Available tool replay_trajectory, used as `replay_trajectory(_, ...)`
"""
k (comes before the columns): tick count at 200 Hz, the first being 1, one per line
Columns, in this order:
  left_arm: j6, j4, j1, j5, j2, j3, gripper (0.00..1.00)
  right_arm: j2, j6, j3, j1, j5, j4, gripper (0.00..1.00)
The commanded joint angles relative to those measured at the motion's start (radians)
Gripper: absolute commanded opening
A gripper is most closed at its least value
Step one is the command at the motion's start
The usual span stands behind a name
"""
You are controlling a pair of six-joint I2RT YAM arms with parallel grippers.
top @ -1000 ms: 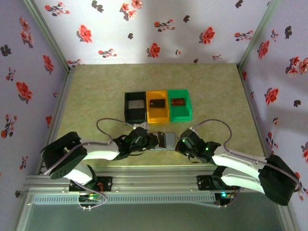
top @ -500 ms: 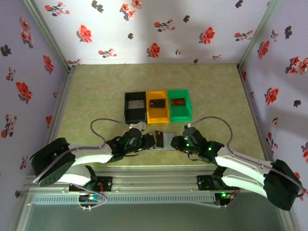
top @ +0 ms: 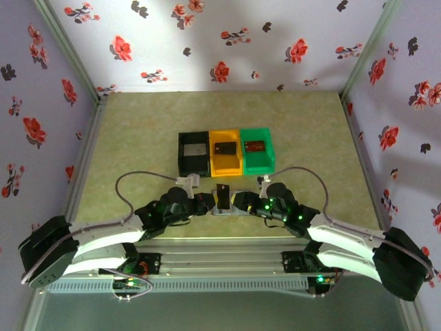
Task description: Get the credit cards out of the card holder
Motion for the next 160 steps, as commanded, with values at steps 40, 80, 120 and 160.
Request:
replay_trajectory(40,0.005,0.127,0.003,0.047,0.001,-0.029,0.00,0.095,0.004,-0.044,-0.008,-0.108,0.287,0.58)
replay_trajectory(80,-0.007,0.157,-0.003,0.047,0.010,-0.027,0.00,0.151,0.014,-0.042,-0.006,-0.134,0.348,0.56)
replay_trajectory(120,-0.018,0.187,-0.010,0.047,0.026,-0.032,0.00,0.141,0.016,-0.044,-0.004,-0.146,0.391,0.46)
replay_trajectory(160,-0.030,0.220,-0.014,0.047,0.050,-0.031,0.00,0.110,0.009,-0.050,-0.001,-0.147,0.399,0.35)
